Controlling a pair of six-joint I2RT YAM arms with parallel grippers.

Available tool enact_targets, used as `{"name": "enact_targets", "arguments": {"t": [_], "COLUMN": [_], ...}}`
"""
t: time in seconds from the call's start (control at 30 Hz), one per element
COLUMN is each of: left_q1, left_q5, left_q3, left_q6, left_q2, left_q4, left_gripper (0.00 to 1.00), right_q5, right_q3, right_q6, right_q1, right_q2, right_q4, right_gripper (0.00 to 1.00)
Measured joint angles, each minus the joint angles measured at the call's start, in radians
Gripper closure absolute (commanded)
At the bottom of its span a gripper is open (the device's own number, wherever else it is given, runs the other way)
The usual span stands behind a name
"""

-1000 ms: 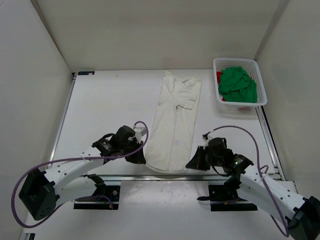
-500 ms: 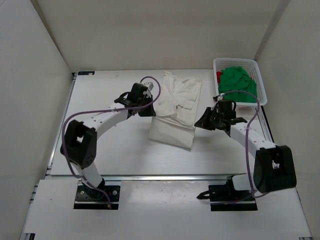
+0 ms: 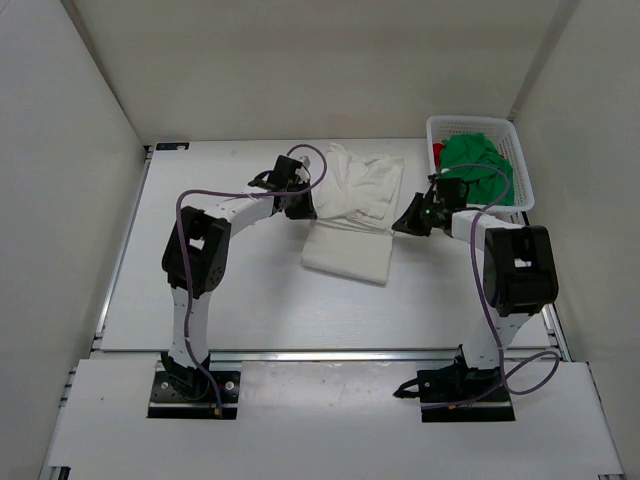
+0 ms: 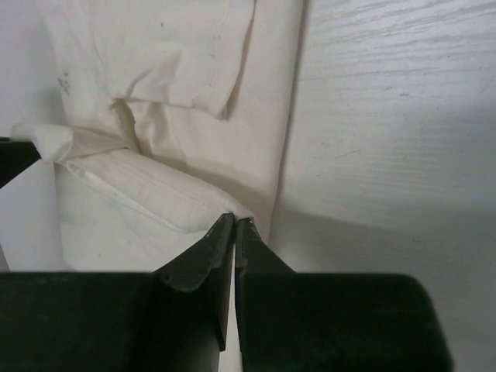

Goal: Fold and stack the t-shirts
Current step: Fold the folded rectangular tshirt in 1/3 of the way

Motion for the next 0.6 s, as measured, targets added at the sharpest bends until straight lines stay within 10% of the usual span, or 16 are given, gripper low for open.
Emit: {"name": "enact_targets", "arguments": {"t": [0.1,0.3,0.47,0.6], "left_q1": [0.010,0.044,0.010,-0.079], "left_q5": [0.009,0.011,-0.004,0.002], "left_q3": [-0.011,-0.120,-0.293,-0.401], "left_q6": [-0.013,-0.053,-0.087,-0.101], "left_q2": [0.006,-0.090,-0.282,-0.351], "left_q4": [0.030,0.116,0.227,0.320], "left_gripper": [0.52,0.58,0.61,0.63], "right_q5": [-0.005,0.000,0.028,0.042], "right_q3": [0.015,0.026,-0.068,-0.161], "right_q6": [0.000,-0.006,0.008,0.014], "right_q1": [-0.013,-0.032,-0.011,0.076], "right_q2": [0.018,-0.013,-0.176,-0.261], "right_q4": [0.002,-0.001,0.040,0.073], "right_gripper": [0.81,0.59,0.94,1.00]}}
